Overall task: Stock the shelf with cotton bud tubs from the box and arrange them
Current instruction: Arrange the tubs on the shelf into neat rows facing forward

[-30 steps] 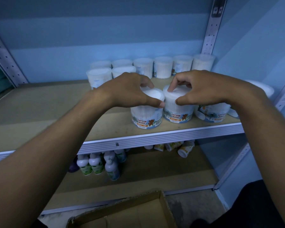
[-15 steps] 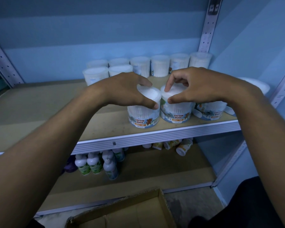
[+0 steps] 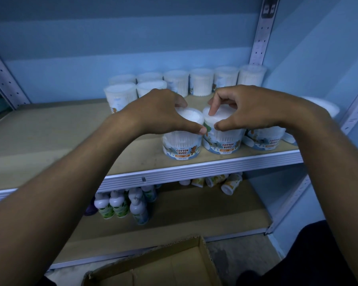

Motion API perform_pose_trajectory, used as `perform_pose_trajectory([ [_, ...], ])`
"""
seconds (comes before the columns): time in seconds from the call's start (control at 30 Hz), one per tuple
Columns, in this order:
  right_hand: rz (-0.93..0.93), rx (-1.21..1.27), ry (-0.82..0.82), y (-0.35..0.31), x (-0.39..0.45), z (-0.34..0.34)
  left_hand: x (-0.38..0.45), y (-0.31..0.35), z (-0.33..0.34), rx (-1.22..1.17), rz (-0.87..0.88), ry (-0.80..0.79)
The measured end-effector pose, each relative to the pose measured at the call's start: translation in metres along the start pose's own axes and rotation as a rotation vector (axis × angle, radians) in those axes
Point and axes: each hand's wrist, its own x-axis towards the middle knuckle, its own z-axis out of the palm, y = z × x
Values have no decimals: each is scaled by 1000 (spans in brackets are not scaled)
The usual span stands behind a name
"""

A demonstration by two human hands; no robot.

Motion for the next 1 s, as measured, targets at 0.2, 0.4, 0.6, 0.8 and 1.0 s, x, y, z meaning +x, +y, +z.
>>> perform_pose_trajectory([
  [0.2,3,5,-6,1,0,0,0,-1,3,-3,3,32],
  [0.4,-3,1,-13,2,0,-1,1,-4,5,-2,19,32],
  [0.6,-12,6,-13,2,0,-3,1,-7,4,-41,19,39],
  [0.8,-25,59,38,-1,2,-4,-5,-21,-1,-58,29,89],
  [1.0,-7,22,184,-7,16,4,-11,-49,-12,-62,-16,156],
])
